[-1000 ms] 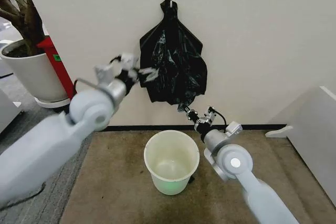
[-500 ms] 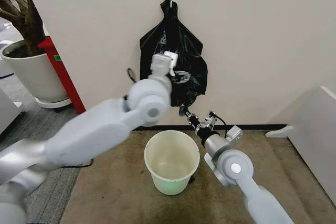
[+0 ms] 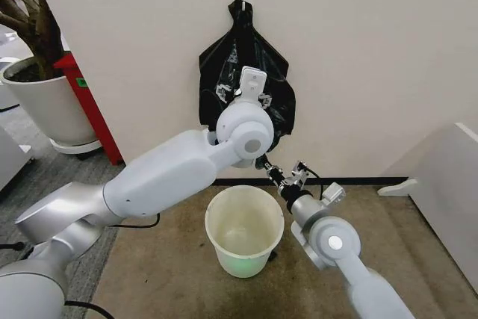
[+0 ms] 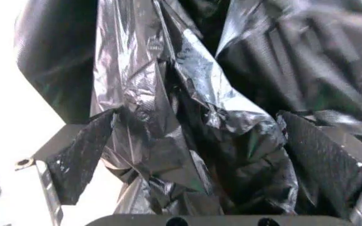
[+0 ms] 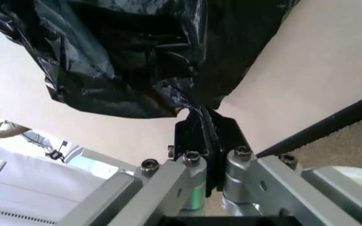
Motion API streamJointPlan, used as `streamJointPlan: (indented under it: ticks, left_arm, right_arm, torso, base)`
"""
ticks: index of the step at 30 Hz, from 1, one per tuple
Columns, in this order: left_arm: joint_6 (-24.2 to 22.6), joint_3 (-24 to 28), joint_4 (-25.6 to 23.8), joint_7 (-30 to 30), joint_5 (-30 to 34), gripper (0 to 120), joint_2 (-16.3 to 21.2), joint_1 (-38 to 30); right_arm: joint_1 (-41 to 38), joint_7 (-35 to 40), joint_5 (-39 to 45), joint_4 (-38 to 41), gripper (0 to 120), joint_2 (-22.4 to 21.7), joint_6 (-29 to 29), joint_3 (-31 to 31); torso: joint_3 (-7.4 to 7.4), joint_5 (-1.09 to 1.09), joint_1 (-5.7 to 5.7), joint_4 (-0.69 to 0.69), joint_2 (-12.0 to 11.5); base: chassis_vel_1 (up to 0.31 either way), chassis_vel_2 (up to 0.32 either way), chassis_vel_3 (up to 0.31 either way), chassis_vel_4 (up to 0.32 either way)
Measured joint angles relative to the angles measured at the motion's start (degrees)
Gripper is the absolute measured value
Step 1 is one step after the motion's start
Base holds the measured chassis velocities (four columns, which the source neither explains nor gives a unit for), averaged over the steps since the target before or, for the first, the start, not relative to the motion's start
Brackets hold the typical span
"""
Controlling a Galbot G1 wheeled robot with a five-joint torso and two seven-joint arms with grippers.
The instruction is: Place the garbage bag over the trash bin.
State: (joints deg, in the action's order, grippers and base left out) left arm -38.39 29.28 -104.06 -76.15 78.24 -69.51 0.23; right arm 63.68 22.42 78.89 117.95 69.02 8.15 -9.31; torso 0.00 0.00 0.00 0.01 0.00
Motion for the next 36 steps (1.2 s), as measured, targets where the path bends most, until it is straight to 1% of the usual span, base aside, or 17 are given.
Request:
streamJointPlan:
  ticks: [2,7,12,13,21,25,27,28,29,31,32,33,34,35,36]
  left_arm:
    - [0.04,0.00,1.66,-0.02,0.03,100,-0.79,0.00]
    - [0.28,-0.03,1.63,-0.68,0.82,100,-0.70,0.20]
    - [0.60,-0.58,0.26,-0.98,1.24,100,2.04,0.45]
    - [0.60,-0.58,0.26,-0.98,1.24,100,2.04,0.45]
    - [1.00,-1.52,-1.62,-0.12,1.58,100,6.90,0.59]
    - [1.35,-1.67,-1.71,0.76,1.64,100,7.41,0.82]
    - [1.81,-1.52,-1.72,1.06,1.64,91,7.19,0.83]
    - [1.96,-1.41,-1.72,1.21,1.65,89,7.03,0.83]
    - [1.96,-1.41,-1.72,1.21,1.65,89,7.03,0.83]
    - [2.29,-1.23,-1.95,1.30,1.82,79,6.65,0.82]
    - [2.34,-1.20,-2.10,1.31,1.89,77,6.57,0.81]
    - [2.40,-1.18,-2.34,1.31,2.03,70,6.50,0.78]
    - [2.44,-1.16,-2.53,1.29,2.20,68,6.49,0.74]
    - [2.48,-1.15,-2.74,1.25,2.36,62,6.53,0.71]
    - [2.48,-1.15,-2.74,1.25,2.36,62,6.53,0.71]
  right_arm:
    - [0.17,-0.08,0.00,0.16,0,0.04,0.00,-0.02]
    - [0.32,-0.13,-0.43,0.02,0,0.06,0.00,-0.03]
    - [0.26,-0.03,-0.57,-0.48,0,0.09,0.00,-0.88]
    - [0.26,-0.03,-0.57,-0.48,0,0.09,0.00,-0.88]
    - [0.16,-0.17,-0.81,-1.06,0,0.13,0.01,-1.57]
    - [0.15,-0.21,-0.90,-0.81,0,0.22,-0.03,-1.50]
    - [0.22,-0.22,-1.01,-0.72,0,0.21,-0.06,-1.51]
    - [0.27,-0.22,-1.03,-0.68,0,0.18,-0.07,-1.54]
    - [0.27,-0.22,-1.03,-0.68,0,0.18,-0.07,-1.54]
    - [0.50,-0.22,-1.19,-0.55,0,0.00,-0.07,-1.73]
    - [0.56,-0.22,-1.28,-0.51,0,-0.06,-0.08,-1.82]
    - [0.62,-0.22,-1.44,-0.50,0,-0.15,-0.08,-1.96]
    - [0.64,-0.22,-1.55,-0.50,0,-0.21,-0.08,-2.09]
    - [0.65,-0.22,-1.60,-0.49,0,-0.27,-0.07,-2.18]
    - [0.65,-0.22,-1.60,-0.49,0,-0.27,-0.07,-2.18]
  torso:
    - [0.00,-0.01,0.00,-0.01,0.00]
    - [0.00,0.00,0.00,-0.02,0.00]
    - [0.00,-0.01,0.00,-0.01,0.00]
    - [0.00,-0.01,0.00,-0.01,0.00]
    - [0.00,-0.01,0.00,0.00,0.00]
    - [0.00,-0.02,0.00,0.00,0.00]
    - [0.00,0.00,0.00,-0.01,0.00]
    - [0.00,0.00,0.00,-0.01,0.00]
    - [0.00,0.00,0.00,-0.01,0.00]
    - [0.00,0.00,0.00,-0.02,0.00]
    - [0.00,0.00,0.00,-0.02,0.00]
    - [0.00,0.00,0.00,-0.02,0.00]
    - [0.00,0.00,0.00,-0.02,0.00]
    - [0.00,0.00,0.00,-0.02,0.00]
    - [0.00,0.00,0.00,-0.02,0.00]
  base:
    - [0.000,0.000,0.000,0.000]
    - [0.000,0.000,0.000,0.000]
    - [0.000,0.000,0.000,0.000]
    - [0.000,0.000,0.000,0.000]
    - [0.000,0.000,0.000,0.000]
    - [0.000,0.000,0.000,0.000]
    - [0.000,0.000,0.000,0.000]
    - [0.000,0.000,0.000,0.000]
    - [0.000,0.000,0.000,0.000]
    - [0.000,0.000,0.000,0.000]
    - [0.000,0.000,0.000,0.000]
    - [0.000,0.000,0.000,0.000]
    - [0.000,0.000,0.000,0.000]
    - [0.000,0.000,0.000,0.000]
    - [0.000,0.000,0.000,0.000]
